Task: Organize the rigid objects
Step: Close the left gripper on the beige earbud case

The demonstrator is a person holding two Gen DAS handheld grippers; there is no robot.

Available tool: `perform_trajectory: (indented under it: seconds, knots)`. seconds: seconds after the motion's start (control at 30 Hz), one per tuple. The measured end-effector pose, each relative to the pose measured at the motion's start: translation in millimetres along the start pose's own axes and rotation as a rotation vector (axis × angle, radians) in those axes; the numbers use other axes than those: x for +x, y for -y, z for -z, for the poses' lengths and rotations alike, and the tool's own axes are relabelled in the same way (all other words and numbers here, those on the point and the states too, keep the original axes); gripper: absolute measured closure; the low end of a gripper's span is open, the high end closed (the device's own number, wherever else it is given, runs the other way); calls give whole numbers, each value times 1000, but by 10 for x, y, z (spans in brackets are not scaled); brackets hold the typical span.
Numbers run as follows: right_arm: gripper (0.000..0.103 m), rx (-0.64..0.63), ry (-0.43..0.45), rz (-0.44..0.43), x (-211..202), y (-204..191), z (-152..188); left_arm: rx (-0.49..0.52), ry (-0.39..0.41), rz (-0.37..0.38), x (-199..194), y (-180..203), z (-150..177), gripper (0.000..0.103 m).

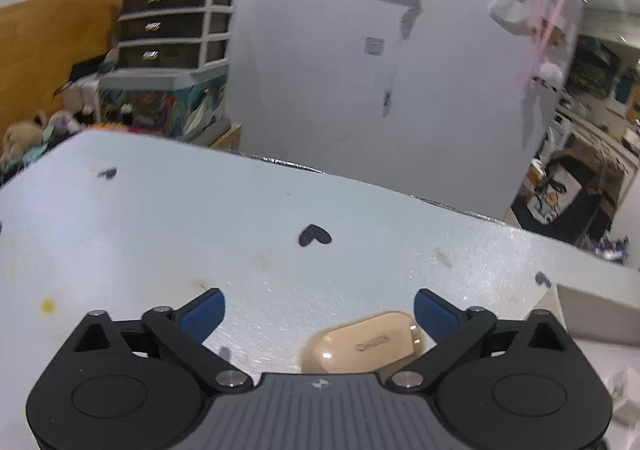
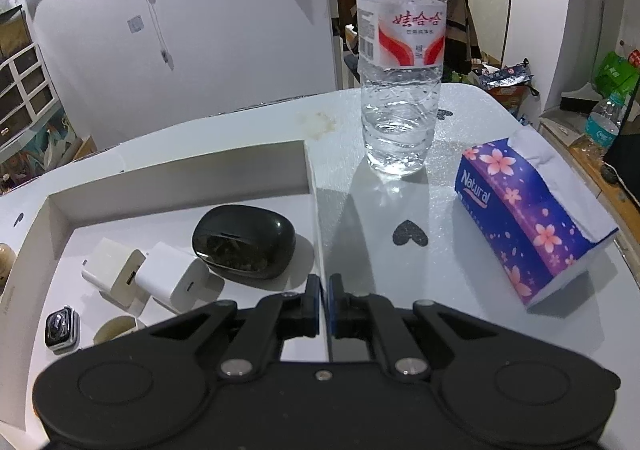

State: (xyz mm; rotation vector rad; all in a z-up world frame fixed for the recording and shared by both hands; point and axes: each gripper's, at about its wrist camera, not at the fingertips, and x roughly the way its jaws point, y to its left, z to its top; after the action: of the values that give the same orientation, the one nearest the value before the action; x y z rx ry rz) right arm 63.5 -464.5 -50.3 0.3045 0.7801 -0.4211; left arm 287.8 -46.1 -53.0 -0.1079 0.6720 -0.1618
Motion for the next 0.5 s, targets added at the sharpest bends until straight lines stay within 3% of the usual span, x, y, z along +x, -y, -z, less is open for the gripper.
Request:
perform_trajectory:
  seconds: [0.33, 0.47, 0.5]
  knots:
    - [99, -6, 11, 4, -13, -10, 17, -38, -68, -101, 188, 312, 217, 1]
    - [99, -9, 11, 6, -19, -10, 20, 3, -10, -133, 173, 345, 266, 17]
    - [99, -9, 11, 6, -19, -11, 21, -2, -8, -126, 170, 334, 265, 18]
